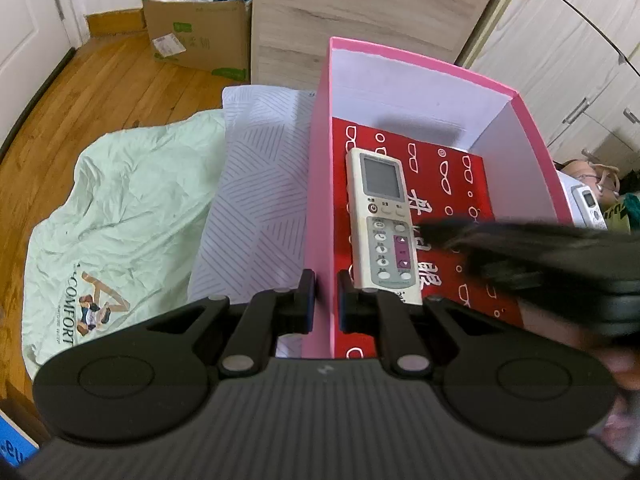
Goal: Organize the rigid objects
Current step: 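Move the right tool back and grasp the small white remote with red button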
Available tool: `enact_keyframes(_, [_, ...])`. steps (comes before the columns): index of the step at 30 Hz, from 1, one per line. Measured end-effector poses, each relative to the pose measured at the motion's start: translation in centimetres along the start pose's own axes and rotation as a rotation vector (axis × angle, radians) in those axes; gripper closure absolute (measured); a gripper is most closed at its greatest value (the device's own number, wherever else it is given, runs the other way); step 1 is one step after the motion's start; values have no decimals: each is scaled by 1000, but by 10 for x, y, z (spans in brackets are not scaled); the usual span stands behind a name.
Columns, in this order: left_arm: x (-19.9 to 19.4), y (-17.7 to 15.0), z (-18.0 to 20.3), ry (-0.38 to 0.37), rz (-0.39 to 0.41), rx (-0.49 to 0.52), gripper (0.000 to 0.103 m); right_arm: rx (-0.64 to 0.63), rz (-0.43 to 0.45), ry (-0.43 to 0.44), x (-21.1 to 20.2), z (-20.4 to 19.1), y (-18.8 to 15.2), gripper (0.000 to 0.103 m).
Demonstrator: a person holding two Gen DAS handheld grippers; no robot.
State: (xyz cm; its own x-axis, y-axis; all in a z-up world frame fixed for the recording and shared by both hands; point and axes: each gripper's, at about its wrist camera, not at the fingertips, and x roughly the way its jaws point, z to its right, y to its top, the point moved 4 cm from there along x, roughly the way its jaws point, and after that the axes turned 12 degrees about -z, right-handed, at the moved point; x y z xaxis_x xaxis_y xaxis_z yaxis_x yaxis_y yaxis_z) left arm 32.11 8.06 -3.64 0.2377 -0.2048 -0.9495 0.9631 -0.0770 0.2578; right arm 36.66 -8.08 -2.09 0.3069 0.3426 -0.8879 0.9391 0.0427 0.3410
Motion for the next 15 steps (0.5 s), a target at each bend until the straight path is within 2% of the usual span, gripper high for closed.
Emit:
enact_keyframes(2, [0,-1,0,12,13,19,95,-17,90,11,-35,3,-3,68])
enact_keyframes(5, [0,-1,-1,3,14,12,95,-31,169,-27,-76,19,-17,66])
enact_keyframes(10, [0,-1,2,20,28,35,96,-19,180,-83,-111,72,-49,63])
enact_keyframes(13, [1,-1,-1,9,30,34,95,9,179,-163,-116,108,-63,49])
enact_keyframes(15, [0,-1,-1,3,30,32,95,52,166,-210,-114,135,-73,49])
